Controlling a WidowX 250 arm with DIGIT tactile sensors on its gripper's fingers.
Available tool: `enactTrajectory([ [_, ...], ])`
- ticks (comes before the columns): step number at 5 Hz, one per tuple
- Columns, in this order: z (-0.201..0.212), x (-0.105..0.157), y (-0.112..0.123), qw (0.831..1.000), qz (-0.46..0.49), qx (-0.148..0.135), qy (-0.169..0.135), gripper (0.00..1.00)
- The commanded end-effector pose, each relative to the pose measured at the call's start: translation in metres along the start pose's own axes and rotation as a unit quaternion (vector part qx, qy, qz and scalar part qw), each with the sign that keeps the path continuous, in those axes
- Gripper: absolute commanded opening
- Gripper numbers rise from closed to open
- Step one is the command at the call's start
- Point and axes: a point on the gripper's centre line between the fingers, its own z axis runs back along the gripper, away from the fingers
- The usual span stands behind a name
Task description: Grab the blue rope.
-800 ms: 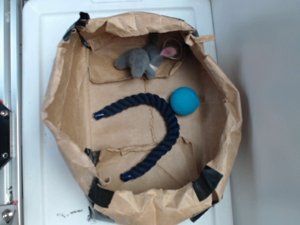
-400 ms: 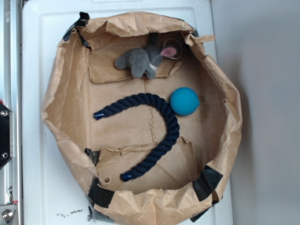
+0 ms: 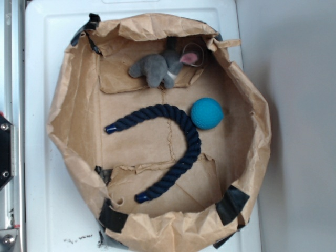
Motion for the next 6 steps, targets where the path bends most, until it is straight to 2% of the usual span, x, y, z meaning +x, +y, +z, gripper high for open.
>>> enactTrajectory([
  [1, -0.012, 0.068, -0.015, 0.999, 0.033, 0.003, -0.005, 1.00],
  [2, -0.019, 0.092, -0.010, 0.999, 0.051, -0.017, -0.002, 1.00],
  [3, -0.031, 0.106, 0.006, 0.993, 0.111, -0.028, -0.022, 1.00],
  [4, -0.041, 0.131, 0.007, 0.988, 0.138, -0.047, -0.041, 1.00],
  [6, -0.041, 0.131, 0.007, 0.988, 0.138, -0.047, -0.041, 1.00],
])
